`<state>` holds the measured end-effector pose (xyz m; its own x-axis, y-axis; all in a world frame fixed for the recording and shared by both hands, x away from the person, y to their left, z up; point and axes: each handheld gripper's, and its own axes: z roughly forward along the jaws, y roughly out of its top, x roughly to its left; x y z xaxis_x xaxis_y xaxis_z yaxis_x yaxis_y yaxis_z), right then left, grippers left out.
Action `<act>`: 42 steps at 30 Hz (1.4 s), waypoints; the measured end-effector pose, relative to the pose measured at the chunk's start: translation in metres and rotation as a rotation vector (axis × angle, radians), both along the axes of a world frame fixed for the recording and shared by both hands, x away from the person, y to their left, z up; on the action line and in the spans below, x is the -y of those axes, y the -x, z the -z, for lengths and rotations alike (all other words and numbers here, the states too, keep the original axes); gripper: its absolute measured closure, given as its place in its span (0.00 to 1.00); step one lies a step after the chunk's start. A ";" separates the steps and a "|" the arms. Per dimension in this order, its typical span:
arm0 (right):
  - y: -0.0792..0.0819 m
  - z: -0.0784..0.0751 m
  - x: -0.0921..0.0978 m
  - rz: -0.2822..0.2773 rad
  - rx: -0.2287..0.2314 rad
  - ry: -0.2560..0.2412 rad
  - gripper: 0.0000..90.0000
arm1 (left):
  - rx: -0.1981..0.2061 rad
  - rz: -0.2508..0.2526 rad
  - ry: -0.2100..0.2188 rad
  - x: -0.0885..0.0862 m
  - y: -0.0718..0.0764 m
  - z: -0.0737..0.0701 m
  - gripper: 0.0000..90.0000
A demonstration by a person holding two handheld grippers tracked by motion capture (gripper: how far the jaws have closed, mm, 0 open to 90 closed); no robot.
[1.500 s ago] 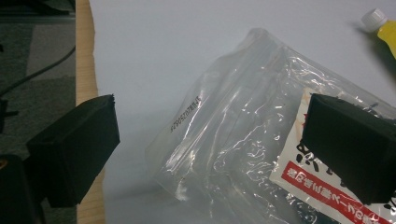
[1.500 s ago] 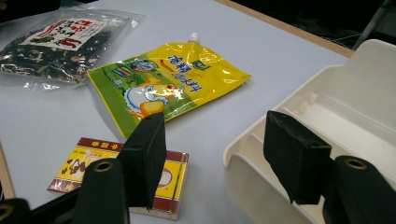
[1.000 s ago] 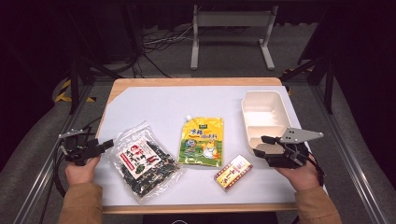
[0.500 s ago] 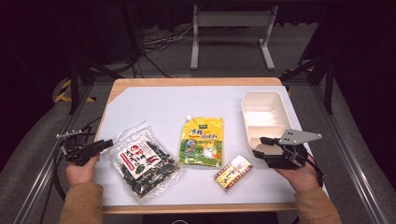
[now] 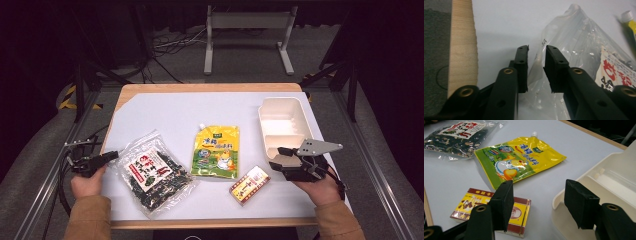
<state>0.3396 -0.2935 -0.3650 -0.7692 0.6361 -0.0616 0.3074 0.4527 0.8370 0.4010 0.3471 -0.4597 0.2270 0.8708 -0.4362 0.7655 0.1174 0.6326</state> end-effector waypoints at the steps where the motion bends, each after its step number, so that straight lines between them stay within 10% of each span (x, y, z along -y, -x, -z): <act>1: 0.000 0.000 0.000 0.000 0.003 0.003 0.45 | -0.002 0.003 -0.007 0.000 0.000 0.000 0.87; 19: 0.001 0.000 -0.004 -0.015 0.005 0.013 0.56 | 0.070 0.018 -0.030 -0.002 0.011 -0.018 1.00; 42: 0.004 -0.010 -0.012 -0.041 0.011 -0.007 0.68 | 0.344 0.108 -0.042 0.016 0.056 -0.098 1.00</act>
